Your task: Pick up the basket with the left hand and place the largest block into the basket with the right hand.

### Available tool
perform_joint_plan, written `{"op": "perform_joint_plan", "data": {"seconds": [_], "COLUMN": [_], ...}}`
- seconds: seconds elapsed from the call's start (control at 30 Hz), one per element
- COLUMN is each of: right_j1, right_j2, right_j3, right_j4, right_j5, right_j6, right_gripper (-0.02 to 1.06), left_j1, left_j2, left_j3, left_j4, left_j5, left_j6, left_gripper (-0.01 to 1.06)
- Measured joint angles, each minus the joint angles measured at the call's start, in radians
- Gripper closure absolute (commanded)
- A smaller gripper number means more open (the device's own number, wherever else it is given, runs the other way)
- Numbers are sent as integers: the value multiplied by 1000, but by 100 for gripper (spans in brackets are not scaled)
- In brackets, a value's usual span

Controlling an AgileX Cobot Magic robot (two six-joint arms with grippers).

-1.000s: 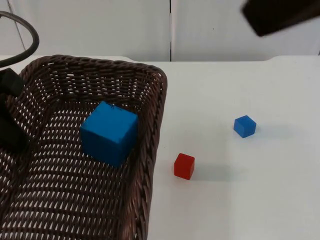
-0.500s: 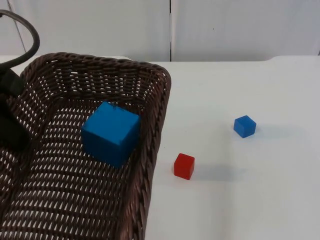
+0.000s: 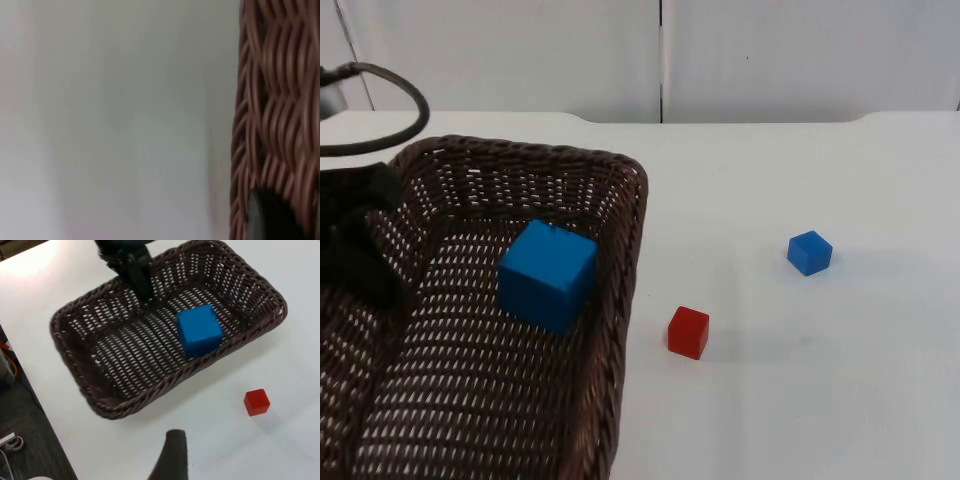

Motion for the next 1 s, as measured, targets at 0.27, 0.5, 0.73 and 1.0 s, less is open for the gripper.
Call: {"op": "perform_joint_plan", "data": {"seconds": [0.27,0.5,0.73,1.0], "right_j1": [0,0,0,0], "right_j2": [0,0,0,0], "right_j3": [0,0,0,0], "right_j4": [0,0,0,0], "right_j5": [0,0,2,13], "right_j6": [0,20,37,37], "right_gripper": [33,33,33,33], "left_j1": [0,0,0,0], "left_j2": [223,391,468,471], "left_j3": [-178,-345,-422,-482], "left_j4": [-3,-3,-2,-4], "left_j5": [-30,-28,-23,65], "left_j6": [4,4,4,10], "left_gripper": [105,105,101,0]}}
